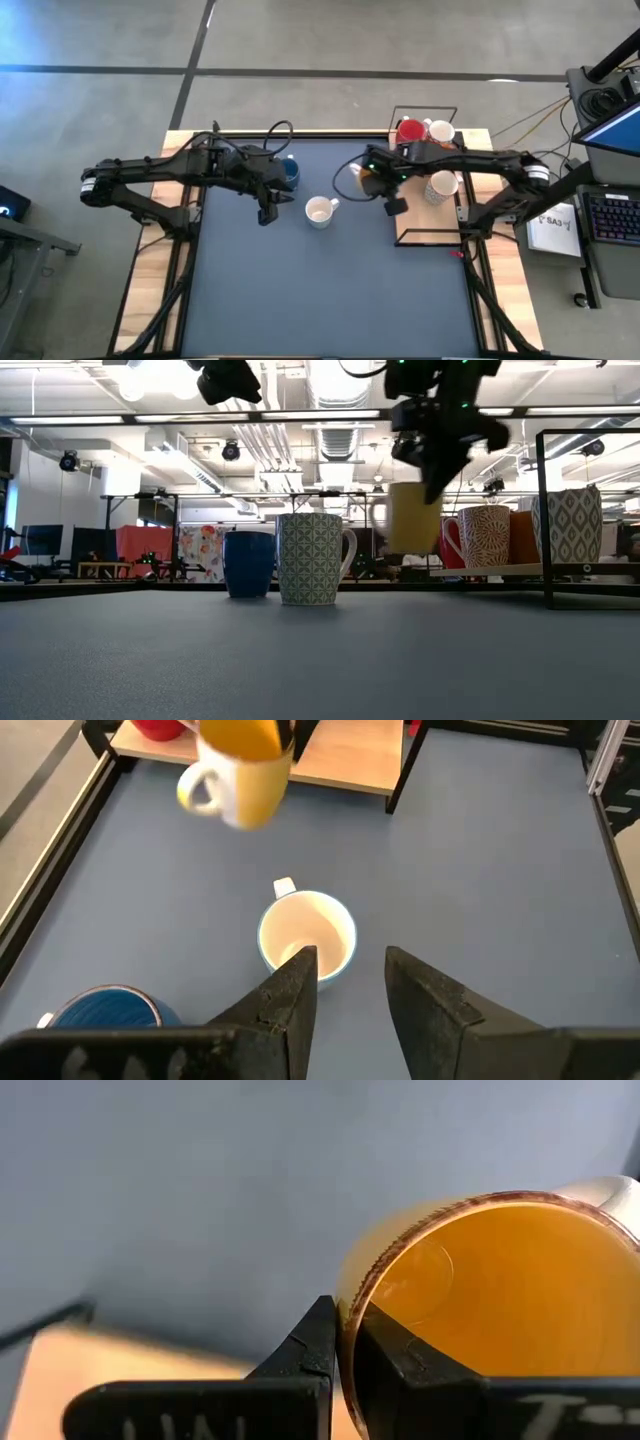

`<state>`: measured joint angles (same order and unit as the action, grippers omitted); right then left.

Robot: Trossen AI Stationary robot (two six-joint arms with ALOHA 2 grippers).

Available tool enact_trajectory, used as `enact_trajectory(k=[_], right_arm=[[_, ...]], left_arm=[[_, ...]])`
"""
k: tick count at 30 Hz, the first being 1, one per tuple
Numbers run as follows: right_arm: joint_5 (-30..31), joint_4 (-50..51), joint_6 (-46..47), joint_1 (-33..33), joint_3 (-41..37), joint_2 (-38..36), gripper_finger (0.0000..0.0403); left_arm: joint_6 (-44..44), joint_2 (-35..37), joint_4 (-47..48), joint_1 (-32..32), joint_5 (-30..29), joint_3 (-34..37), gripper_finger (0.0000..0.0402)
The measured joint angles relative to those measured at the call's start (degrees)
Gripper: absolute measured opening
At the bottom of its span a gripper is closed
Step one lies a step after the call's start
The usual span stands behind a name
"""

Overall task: Place coffee mugs
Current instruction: Put the yellow mug on the shelf

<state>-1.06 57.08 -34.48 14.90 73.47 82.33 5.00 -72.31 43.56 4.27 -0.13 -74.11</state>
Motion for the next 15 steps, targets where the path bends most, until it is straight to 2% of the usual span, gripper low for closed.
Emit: enact_trajectory(k=[9,15], right_arm=[[0.1,15.2,-0.2,0.0,-0.1,-2.8,0.0013],[0.2,17.0,1.8,0.0,-1.0,-2.8,0.0013]], left_arm=[[0.0,0.0,-1.5,0.0,0.0,0.0,0.0102],[0.0,0.0,-1.6,0.0,-0.8,0.0,0.0102]])
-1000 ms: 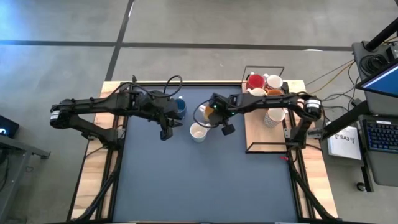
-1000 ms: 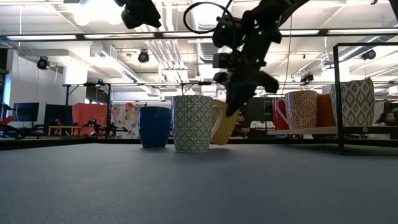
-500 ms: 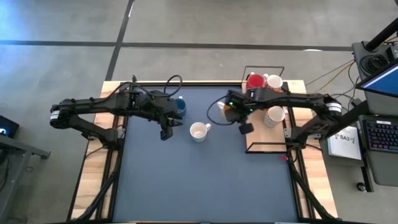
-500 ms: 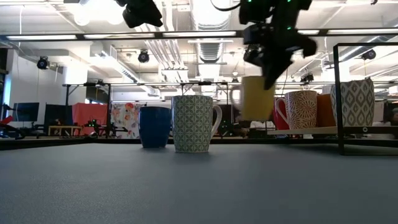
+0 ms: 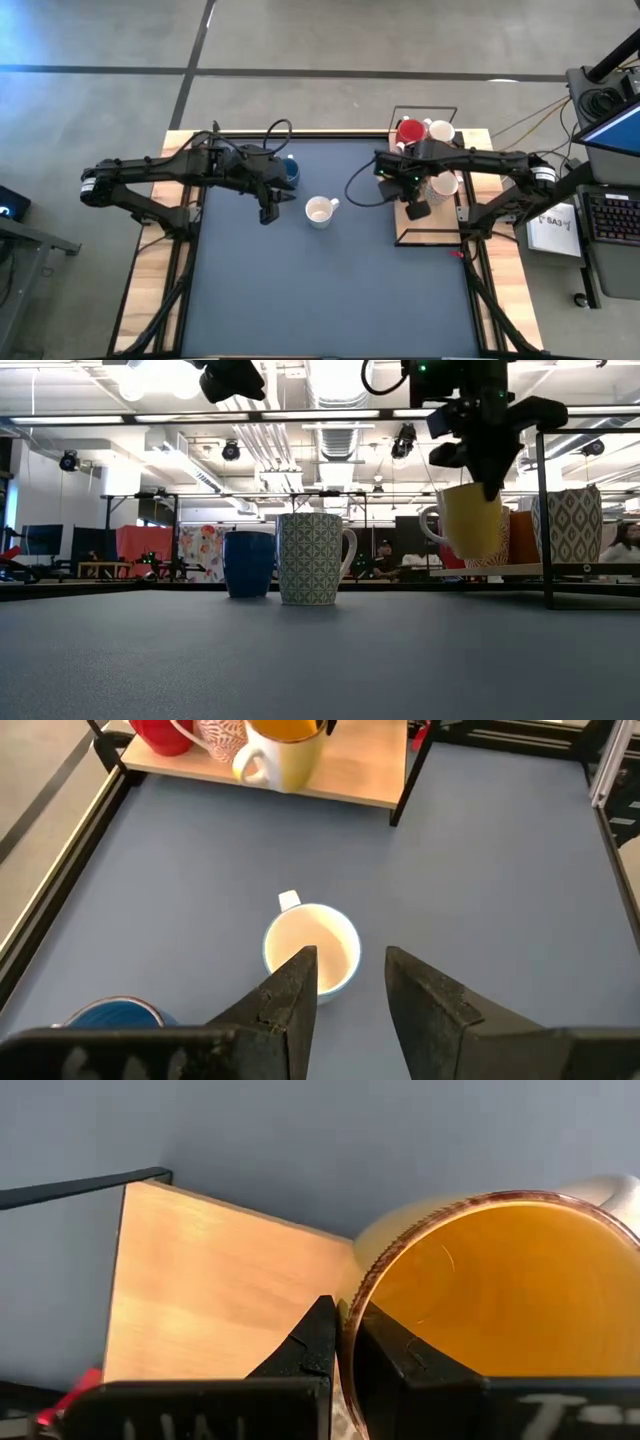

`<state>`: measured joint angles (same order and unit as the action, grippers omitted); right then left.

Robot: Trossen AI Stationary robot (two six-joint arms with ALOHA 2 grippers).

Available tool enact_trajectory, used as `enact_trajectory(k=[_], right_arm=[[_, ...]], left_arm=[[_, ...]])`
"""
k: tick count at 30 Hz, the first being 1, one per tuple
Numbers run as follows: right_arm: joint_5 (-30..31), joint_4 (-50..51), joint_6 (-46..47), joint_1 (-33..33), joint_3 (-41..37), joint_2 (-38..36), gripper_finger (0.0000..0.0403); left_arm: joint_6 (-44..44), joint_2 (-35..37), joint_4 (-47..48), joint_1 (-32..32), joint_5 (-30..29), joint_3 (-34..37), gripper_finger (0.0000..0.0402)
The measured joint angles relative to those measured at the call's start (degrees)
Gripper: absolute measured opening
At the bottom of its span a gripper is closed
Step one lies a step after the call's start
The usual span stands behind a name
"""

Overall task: Place coffee mugs
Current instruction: Put the yellow mug on the shelf

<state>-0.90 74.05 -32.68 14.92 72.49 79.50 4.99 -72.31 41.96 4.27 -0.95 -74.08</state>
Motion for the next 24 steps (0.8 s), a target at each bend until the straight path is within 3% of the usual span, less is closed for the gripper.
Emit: enact_trajectory(k=[24], right_arm=[[0.1,0.6,10.0,0.1,-7.5,-6.2,0.0013]], left_arm=[[-1.1,0.0,-2.1,0.0,-0.2,2.6,0.0102]])
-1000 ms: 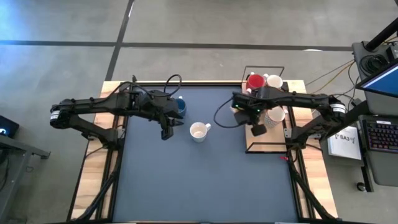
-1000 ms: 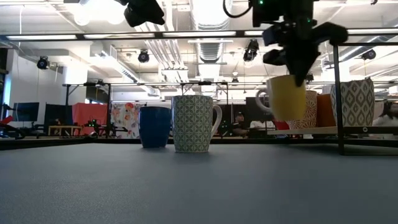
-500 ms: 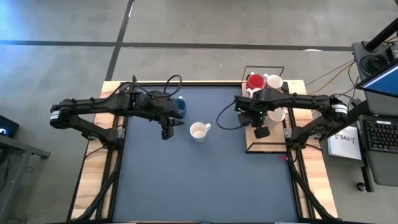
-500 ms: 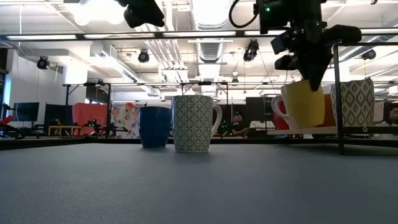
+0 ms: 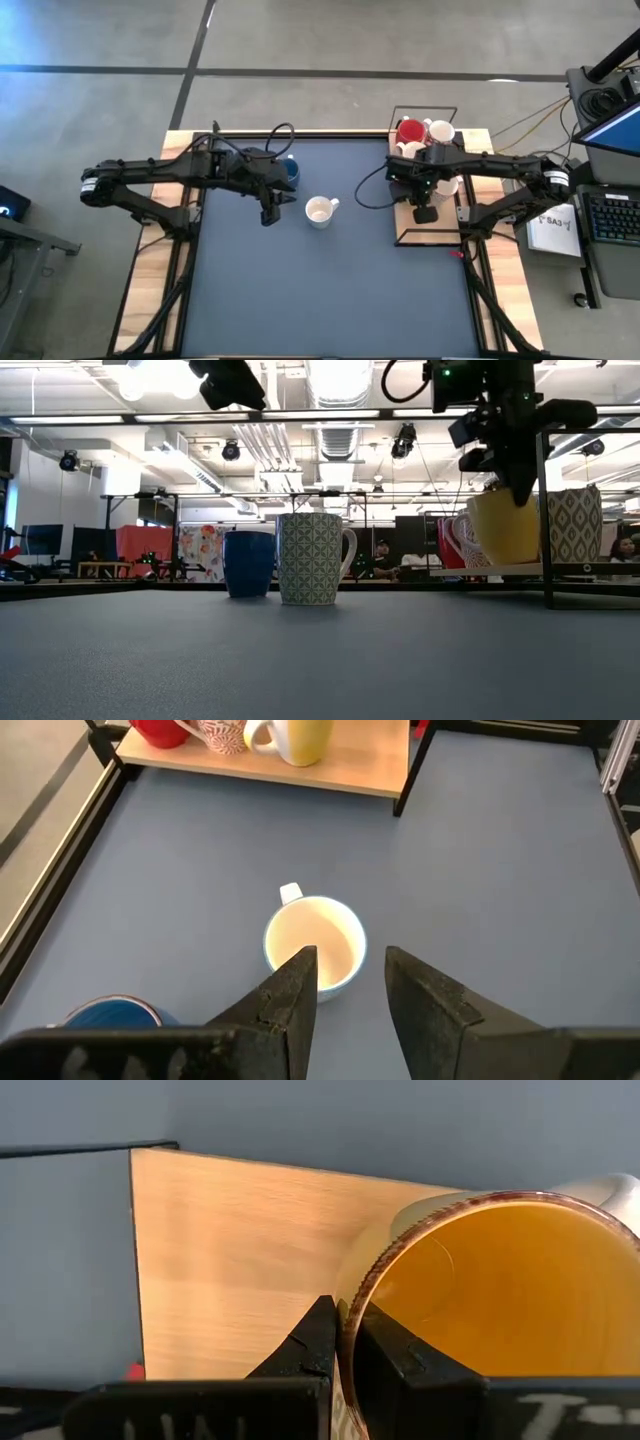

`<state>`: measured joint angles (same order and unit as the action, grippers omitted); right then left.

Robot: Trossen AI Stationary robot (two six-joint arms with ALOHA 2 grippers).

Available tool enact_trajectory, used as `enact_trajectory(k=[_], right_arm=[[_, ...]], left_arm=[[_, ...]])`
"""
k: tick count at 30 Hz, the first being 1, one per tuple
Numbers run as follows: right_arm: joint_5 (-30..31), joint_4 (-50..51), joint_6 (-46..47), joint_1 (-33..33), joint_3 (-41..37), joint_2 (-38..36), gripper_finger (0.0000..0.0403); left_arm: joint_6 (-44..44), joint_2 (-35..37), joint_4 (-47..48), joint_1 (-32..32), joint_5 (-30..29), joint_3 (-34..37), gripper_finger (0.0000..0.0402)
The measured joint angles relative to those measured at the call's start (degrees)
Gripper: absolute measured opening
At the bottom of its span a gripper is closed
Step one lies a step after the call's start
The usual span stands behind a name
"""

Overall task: Place coffee mugs
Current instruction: Put the yellow mug on the shelf, then put the gray patterned mug on the shelf

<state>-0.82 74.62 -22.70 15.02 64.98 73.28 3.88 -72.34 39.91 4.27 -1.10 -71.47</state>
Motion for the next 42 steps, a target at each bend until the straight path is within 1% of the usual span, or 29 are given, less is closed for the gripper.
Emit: enact_trajectory(k=[4,11,16,20,24,27,32,35,37,42], right_arm=[[2.5,-0.1,1.0,0.0,-0.9,-0.1,0.0023],[5.4,-0.1,1.1,0.0,-1.7,-0.1,0.0077],[5.5,0.3,1.3,0.0,-1.2,-0.7,0.0099],[5.5,0.3,2.2,0.0,1.1,-1.0,0.0100],[5.5,0.3,3.0,-0.1,3.8,-1.3,0.0093],[5.0,0.0,5.8,-0.2,5.6,-1.2,0.0087],[1.7,-0.7,11.4,-0.2,6.8,-0.8,0.0084],[-0.6,-3.5,14.5,-0.3,6.7,-0.8,0.0086],[-1.2,-5.6,16.0,-0.8,6.6,-0.8,0.0085],[-4.3,-10.0,16.8,-3.1,6.6,-0.8,0.0076]], left_arm=[[-0.2,0.0,-0.3,0.0,0.0,0.0,0.0102],[-0.2,0.0,-0.3,0.0,0.0,0.0,0.0102],[-0.2,0.0,-0.3,0.0,0.0,0.0,0.0102],[0.0,0.0,-0.5,0.0,0.0,0.0,0.0102],[0.1,0.0,-0.5,0.0,0.0,0.0,0.0102],[0.6,-0.1,-0.6,0.0,0.0,0.1,0.0102],[2.0,-1.2,-1.1,0.0,0.0,1.7,0.0102],[2.9,-2.5,-1.2,0.0,0.1,2.5,0.0102],[3.1,-3.8,-1.4,-0.2,0.3,2.8,0.0102],[0.1,-7.9,-1.4,-1.0,7.0,3.1,0.0102]])
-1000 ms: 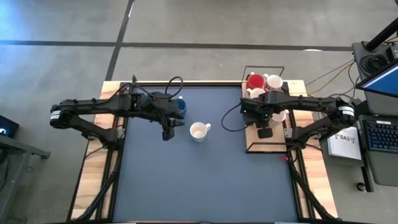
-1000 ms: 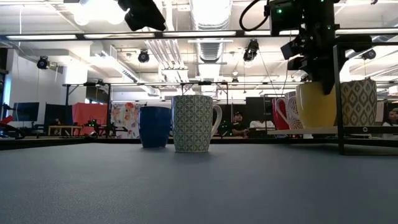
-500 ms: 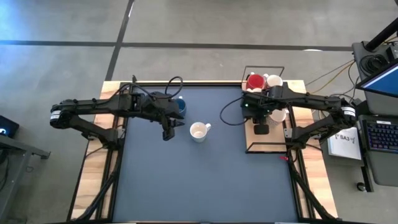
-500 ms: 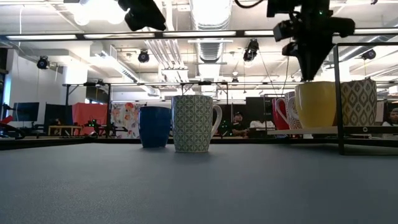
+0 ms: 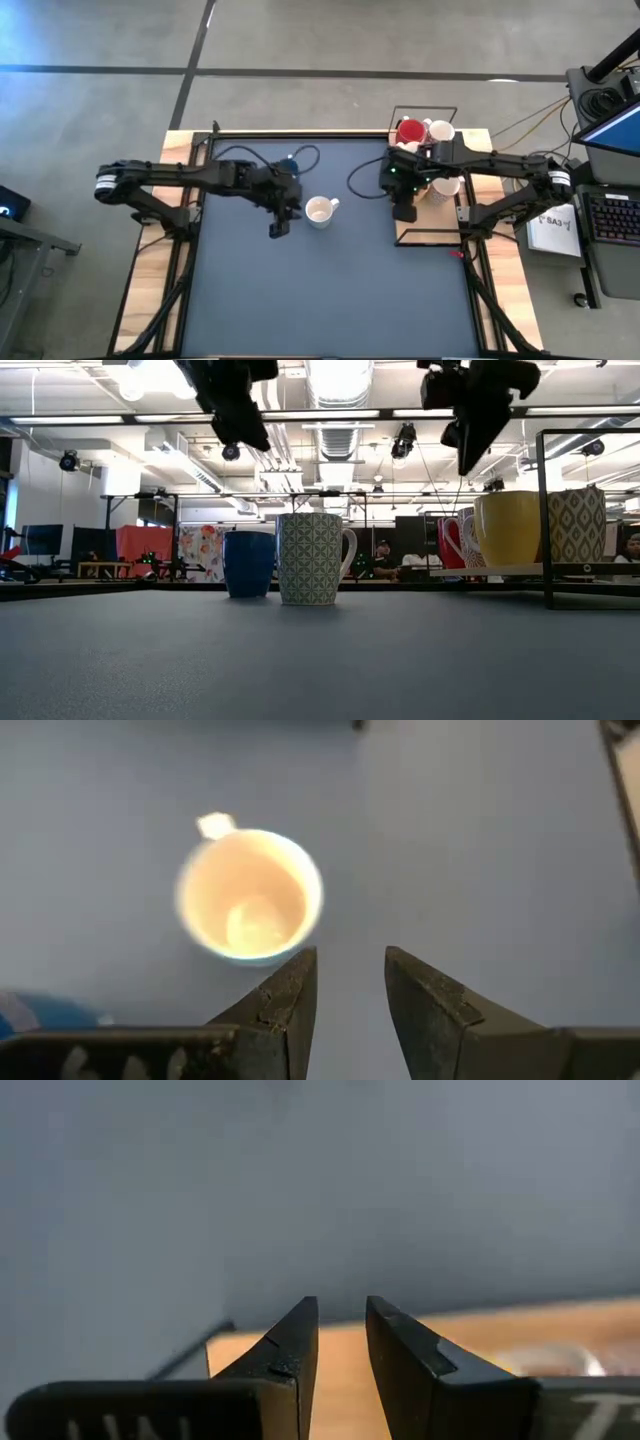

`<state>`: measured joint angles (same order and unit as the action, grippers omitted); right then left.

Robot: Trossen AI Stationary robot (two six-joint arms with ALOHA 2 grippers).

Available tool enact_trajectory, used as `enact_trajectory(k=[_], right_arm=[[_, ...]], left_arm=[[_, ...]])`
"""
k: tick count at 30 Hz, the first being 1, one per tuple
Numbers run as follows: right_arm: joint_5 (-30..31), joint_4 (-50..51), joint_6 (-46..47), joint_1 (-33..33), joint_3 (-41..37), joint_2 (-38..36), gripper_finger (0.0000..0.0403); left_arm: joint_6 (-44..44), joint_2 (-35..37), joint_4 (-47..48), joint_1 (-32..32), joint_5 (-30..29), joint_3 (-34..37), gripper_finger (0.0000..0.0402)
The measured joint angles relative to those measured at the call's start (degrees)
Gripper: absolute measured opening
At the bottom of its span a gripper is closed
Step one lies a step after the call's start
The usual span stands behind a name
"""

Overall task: Place coffee mugs
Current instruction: Put the gray patterned mug on the shelf

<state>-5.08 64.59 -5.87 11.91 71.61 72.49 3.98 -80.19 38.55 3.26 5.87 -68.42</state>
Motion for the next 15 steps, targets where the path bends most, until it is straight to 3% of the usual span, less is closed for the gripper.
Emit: enact_trajectory(k=[8,15], right_arm=[[-1.4,-19.2,-8.3,-5.3,-2.1,0.7,0.0081],[-1.4,-29.4,-14.6,-7.5,-2.4,6.3,0.0103]], left_arm=[[-0.4,-2.3,0.6,-3.4,0.4,0.2,0.0102],[6.4,1.4,1.9,-6.3,-5.4,2.6,0.0102]])
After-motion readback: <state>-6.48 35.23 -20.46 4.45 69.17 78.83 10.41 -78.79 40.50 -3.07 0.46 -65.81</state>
